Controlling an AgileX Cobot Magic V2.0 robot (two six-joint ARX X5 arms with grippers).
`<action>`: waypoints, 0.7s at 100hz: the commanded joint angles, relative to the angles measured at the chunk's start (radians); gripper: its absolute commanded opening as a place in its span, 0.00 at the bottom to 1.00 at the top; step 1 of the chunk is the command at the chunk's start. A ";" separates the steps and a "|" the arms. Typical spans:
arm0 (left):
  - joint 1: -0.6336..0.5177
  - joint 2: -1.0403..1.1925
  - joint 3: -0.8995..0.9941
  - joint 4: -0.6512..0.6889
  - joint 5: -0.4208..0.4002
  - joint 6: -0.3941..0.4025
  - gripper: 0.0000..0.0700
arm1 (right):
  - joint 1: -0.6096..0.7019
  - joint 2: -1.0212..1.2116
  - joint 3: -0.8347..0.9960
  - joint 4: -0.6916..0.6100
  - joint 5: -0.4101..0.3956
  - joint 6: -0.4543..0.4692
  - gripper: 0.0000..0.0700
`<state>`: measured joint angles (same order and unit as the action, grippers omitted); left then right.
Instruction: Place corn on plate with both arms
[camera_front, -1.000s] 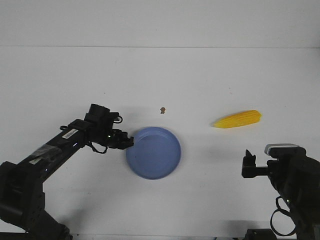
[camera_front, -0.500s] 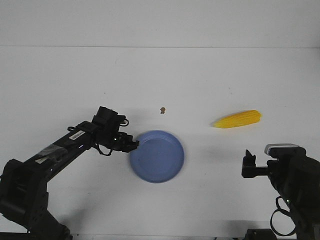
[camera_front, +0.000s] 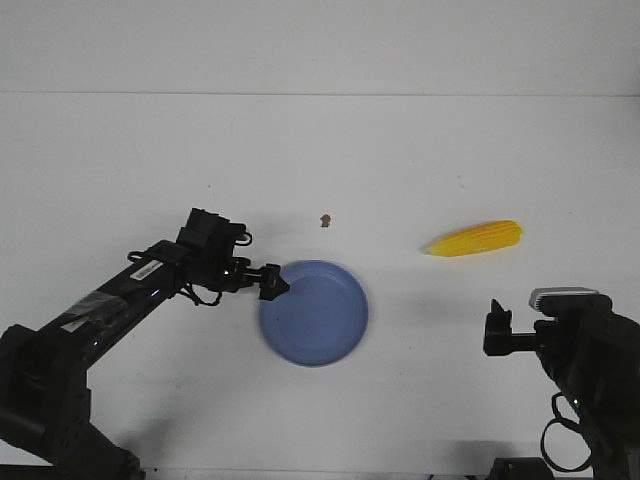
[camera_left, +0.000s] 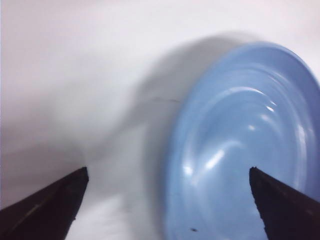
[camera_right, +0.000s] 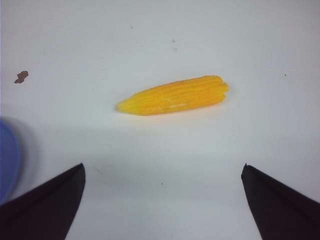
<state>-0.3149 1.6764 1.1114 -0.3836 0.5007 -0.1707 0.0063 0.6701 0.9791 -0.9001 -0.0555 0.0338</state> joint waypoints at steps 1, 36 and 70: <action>0.014 -0.045 0.008 0.020 0.000 0.013 0.96 | 0.001 0.005 0.018 0.011 0.001 0.003 0.94; 0.143 -0.425 0.008 -0.041 -0.323 0.190 0.96 | 0.001 0.005 0.018 0.017 0.000 0.028 0.94; 0.200 -0.554 0.008 -0.175 -0.475 0.213 0.95 | 0.000 0.069 0.018 0.066 0.032 0.180 0.96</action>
<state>-0.1131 1.1088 1.1057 -0.5625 0.0242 0.0353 0.0059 0.6979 0.9794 -0.8627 -0.0422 0.1425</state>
